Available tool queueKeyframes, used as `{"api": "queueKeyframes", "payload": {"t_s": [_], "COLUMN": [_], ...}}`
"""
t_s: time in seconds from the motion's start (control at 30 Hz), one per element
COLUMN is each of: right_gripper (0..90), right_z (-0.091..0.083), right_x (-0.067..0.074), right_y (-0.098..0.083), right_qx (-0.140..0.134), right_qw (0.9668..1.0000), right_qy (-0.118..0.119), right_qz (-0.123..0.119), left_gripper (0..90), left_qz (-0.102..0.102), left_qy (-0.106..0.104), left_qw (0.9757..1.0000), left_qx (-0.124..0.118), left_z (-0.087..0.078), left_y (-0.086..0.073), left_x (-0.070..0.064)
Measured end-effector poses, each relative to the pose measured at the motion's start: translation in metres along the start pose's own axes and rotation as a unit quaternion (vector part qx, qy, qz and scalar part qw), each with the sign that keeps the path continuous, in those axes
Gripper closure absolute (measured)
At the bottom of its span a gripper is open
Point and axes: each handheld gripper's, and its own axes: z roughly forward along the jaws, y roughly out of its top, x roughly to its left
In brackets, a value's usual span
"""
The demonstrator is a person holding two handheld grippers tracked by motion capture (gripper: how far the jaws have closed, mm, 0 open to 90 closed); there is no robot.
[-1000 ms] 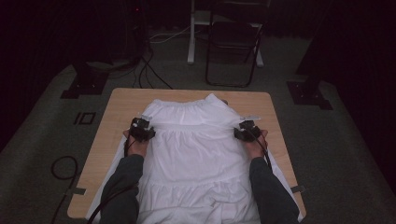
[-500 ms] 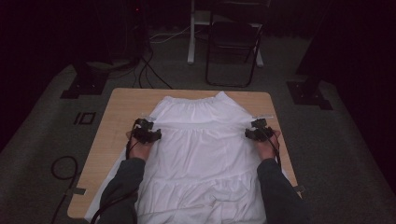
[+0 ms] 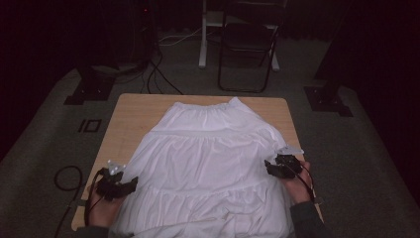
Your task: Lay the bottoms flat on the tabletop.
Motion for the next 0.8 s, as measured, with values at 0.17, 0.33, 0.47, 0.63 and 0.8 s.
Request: {"api": "queueKeyframes", "payload": {"t_s": [0.17, 0.33, 0.47, 0.63, 0.8], "right_gripper": [39.2, 39.2, 39.2, 39.5, 40.7], "right_z": [-0.013, -0.016, -0.015, -0.013, -0.017], "right_x": [0.005, 0.002, 0.0, -0.003, -0.006], "right_y": [-0.022, -0.037, -0.044, -0.05, -0.052], "right_qx": [0.006, 0.009, 0.013, 0.012, 0.008], "right_qw": [0.9998, 0.9999, 0.9998, 0.9996, 0.9994], "right_qy": [-0.009, -0.011, -0.007, -0.003, -0.004], "right_qz": [-0.017, -0.001, 0.012, 0.026, 0.033], "left_gripper": [37.9, 34.1, 36.1, 85.9, 90.0], "left_qz": [-0.026, -0.053, -0.067, -0.018, -0.039], "left_qy": [0.038, 0.037, 0.021, 0.001, 0.094], "left_qw": [0.9988, 0.9976, 0.9974, 0.9991, 0.9948], "left_qx": [0.013, 0.025, 0.018, 0.037, -0.004], "left_z": [-0.016, -0.013, -0.012, -0.009, -0.01], "left_y": [-0.042, -0.068, -0.068, -0.053, -0.026], "left_x": [0.015, 0.023, 0.023, 0.023, 0.069]}}
